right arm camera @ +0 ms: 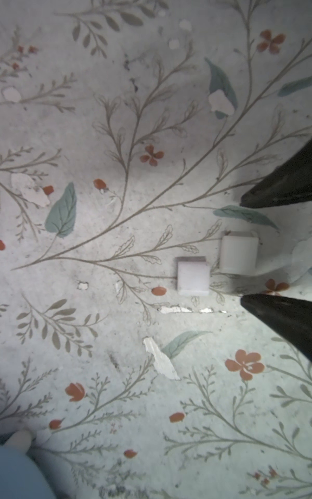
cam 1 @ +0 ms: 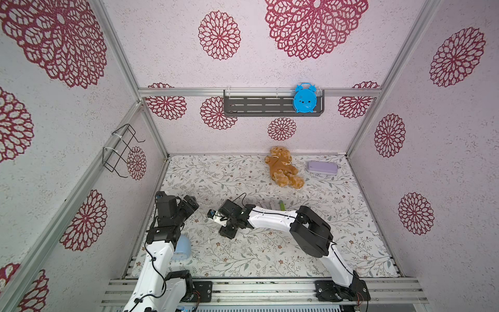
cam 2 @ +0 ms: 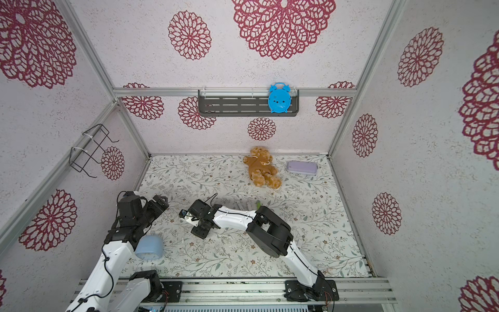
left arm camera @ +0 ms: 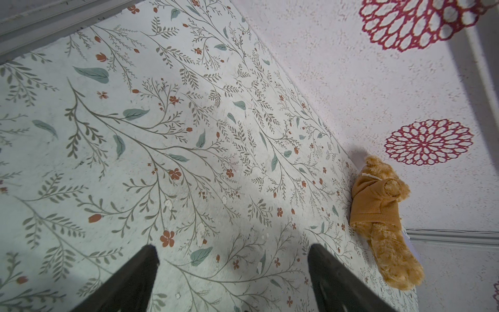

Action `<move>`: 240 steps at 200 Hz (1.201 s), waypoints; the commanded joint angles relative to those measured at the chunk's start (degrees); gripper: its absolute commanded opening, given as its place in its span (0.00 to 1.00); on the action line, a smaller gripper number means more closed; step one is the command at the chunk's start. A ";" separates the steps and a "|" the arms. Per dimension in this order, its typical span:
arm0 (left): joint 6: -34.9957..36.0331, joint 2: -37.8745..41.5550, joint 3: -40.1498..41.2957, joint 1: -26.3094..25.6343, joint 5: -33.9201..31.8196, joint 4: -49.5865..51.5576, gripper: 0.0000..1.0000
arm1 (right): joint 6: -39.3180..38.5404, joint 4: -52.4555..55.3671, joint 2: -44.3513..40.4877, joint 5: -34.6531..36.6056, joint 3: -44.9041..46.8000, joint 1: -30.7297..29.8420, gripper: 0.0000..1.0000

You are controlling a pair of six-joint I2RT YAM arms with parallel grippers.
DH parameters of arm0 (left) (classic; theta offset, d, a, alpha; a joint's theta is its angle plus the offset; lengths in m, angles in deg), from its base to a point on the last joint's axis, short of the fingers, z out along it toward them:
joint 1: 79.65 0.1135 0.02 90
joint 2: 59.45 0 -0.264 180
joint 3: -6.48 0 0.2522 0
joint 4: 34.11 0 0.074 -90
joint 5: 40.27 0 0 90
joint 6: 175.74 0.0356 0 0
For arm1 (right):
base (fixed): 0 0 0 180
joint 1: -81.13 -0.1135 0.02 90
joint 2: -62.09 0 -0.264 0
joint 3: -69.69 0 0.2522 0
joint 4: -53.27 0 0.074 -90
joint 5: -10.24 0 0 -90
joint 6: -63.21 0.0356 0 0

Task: Close the usb drive cover
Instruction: Move the cover to the center of the board.

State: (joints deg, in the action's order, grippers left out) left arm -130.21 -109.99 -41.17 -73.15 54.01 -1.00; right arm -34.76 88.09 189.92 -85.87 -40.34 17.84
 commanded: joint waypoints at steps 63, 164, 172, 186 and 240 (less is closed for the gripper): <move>0.61 1.06 0.36 0.87 0.56 1.48 0.91 | -1.46 2.16 1.54 1.84 -0.60 -0.79 0.39; 0.44 0.53 0.49 0.87 2.25 0.86 0.91 | -3.68 3.23 -1.16 6.48 2.53 -0.87 0.27; 0.46 0.53 0.49 0.88 2.32 0.78 0.91 | -3.88 3.13 -2.21 7.04 3.43 -0.79 0.26; 0.52 0.53 0.49 0.88 2.66 0.71 0.91 | -4.16 3.03 -4.37 7.63 5.65 -0.54 0.26; 0.39 -0.16 1.17 0.88 5.75 -1.50 0.91 | -4.29 1.25 -15.80 7.46 20.60 0.92 0.26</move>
State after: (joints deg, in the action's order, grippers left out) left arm -130.19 -109.73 -41.02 -72.82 57.33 -0.03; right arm -37.93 86.75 180.21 -79.40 -25.93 17.71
